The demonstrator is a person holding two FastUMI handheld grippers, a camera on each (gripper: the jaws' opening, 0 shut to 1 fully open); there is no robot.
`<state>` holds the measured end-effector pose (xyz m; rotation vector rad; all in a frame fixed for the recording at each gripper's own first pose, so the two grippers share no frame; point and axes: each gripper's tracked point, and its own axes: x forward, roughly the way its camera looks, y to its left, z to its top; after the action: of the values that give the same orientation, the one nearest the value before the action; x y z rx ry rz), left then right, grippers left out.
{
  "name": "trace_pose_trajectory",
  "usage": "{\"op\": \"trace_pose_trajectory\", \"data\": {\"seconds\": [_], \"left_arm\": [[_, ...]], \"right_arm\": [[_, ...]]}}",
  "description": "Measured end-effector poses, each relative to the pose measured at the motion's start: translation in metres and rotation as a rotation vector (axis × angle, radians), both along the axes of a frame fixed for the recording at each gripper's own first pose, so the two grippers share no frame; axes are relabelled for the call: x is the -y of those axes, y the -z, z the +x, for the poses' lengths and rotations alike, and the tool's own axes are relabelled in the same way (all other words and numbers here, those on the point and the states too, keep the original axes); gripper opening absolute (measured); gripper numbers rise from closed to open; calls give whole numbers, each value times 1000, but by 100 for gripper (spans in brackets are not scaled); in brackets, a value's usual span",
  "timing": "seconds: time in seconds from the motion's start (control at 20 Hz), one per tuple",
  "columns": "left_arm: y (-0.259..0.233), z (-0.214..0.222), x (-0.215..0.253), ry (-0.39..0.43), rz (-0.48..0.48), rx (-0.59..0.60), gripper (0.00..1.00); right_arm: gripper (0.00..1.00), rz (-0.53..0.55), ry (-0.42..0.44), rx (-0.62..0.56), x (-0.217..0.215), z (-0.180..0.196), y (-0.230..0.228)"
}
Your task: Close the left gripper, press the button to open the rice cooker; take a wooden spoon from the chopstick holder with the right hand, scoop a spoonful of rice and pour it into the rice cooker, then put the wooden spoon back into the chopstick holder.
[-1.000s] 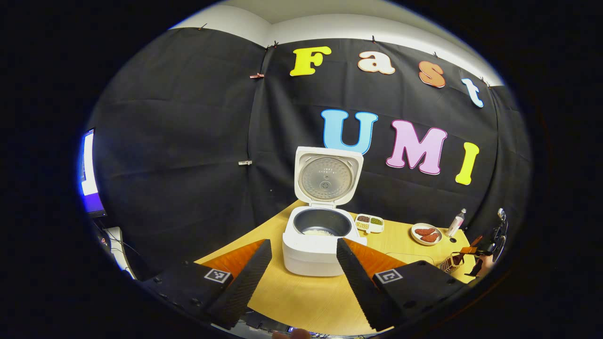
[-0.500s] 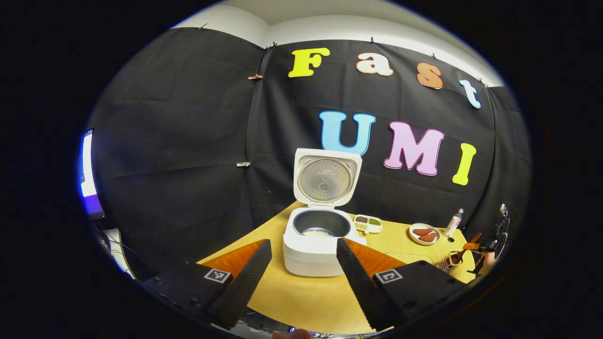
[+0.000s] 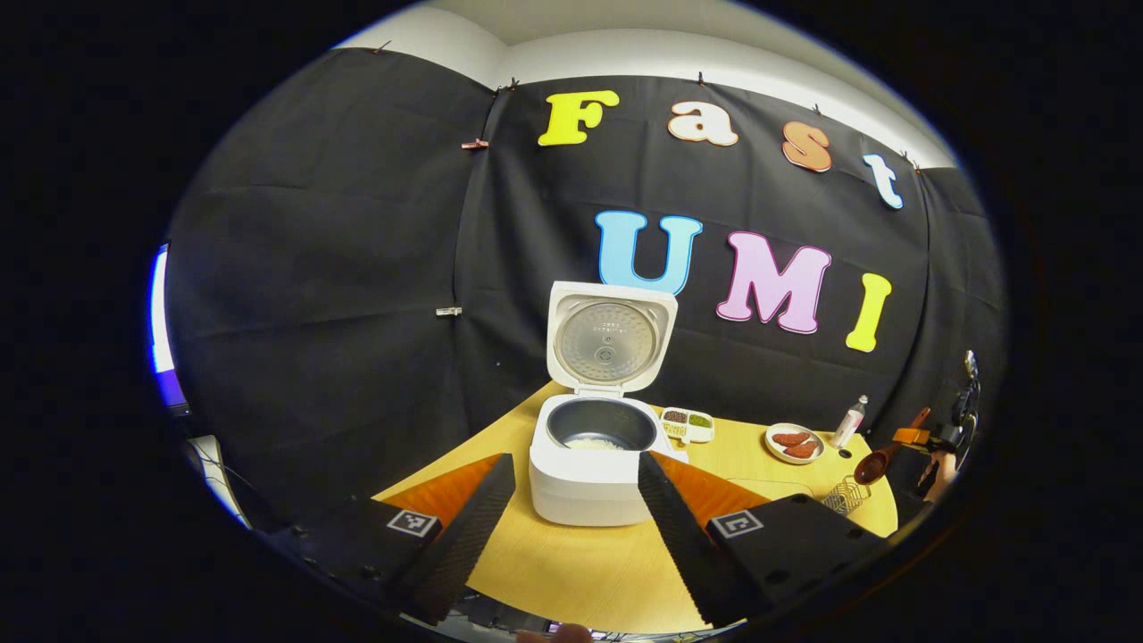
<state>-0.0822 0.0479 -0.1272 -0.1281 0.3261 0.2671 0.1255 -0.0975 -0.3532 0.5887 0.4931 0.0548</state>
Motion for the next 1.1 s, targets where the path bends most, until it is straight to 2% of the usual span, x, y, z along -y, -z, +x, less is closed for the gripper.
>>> {"op": "trace_pose_trajectory", "data": {"seconds": [0.1, 0.4, 0.65, 0.75, 1.1], "left_arm": [[0, 4, -1, 21, -7, 7, 95], [3, 9, -4, 86, -24, 15, 95], [9, 14, -1, 133, -82, 27, 95], [10, 17, 1, 153, -76, 27, 95], [11, 27, 1, 200, -71, 33, 95]], "right_arm": [[8, 11, -16, 29, -19, -8, -24], [8, -18, -138, 80, -108, -38, -67], [8, -125, -245, 25, -184, -67, -41], [8, -205, -283, 4, -206, -73, -21], [8, -593, -395, -29, -252, -74, 41]]}}
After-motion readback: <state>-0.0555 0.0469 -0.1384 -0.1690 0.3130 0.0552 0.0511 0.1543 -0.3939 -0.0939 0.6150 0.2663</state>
